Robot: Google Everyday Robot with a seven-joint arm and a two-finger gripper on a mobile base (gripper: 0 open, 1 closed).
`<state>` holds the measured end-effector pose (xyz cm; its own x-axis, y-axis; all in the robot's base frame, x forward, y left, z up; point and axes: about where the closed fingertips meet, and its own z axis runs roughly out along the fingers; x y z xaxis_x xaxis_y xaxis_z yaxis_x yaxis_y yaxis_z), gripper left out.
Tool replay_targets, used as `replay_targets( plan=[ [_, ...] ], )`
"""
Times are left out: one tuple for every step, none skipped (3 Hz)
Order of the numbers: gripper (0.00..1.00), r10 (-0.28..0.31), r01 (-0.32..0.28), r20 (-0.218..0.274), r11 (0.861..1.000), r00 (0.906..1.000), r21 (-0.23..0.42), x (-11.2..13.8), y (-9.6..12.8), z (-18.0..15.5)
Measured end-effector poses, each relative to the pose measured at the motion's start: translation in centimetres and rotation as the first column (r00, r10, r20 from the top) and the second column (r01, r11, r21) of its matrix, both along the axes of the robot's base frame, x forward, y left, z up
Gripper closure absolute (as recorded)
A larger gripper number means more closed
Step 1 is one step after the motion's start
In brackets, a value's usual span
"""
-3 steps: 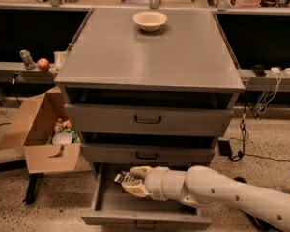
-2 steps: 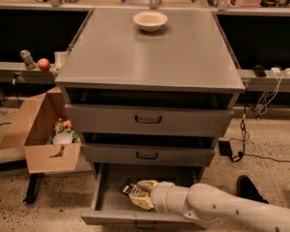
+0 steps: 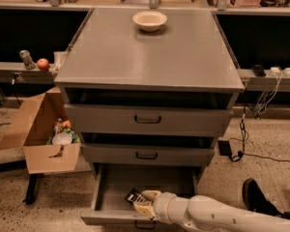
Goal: Place rxbar chocolate into bottom drawer
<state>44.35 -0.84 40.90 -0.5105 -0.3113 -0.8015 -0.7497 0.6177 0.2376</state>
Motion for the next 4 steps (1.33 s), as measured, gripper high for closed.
replay_targets(
  plan=[
    [1.0, -0.012, 0.012, -0.002, 1.0, 0.9999, 0.0, 0.0, 0.0, -0.2],
    [1.0, -0.04, 0.039, -0.02, 0.998, 0.999, -0.045, 1.5, -0.3, -3.5],
    [1.0, -0.098, 0.095, -0.037, 0.993, 0.9945, -0.072, 3.7, -2.3, -8.8],
    [1.0, -0.186, 0.184, -0.051, 0.982, 0.9812, -0.032, 5.9, -4.5, -13.7]
  ],
)
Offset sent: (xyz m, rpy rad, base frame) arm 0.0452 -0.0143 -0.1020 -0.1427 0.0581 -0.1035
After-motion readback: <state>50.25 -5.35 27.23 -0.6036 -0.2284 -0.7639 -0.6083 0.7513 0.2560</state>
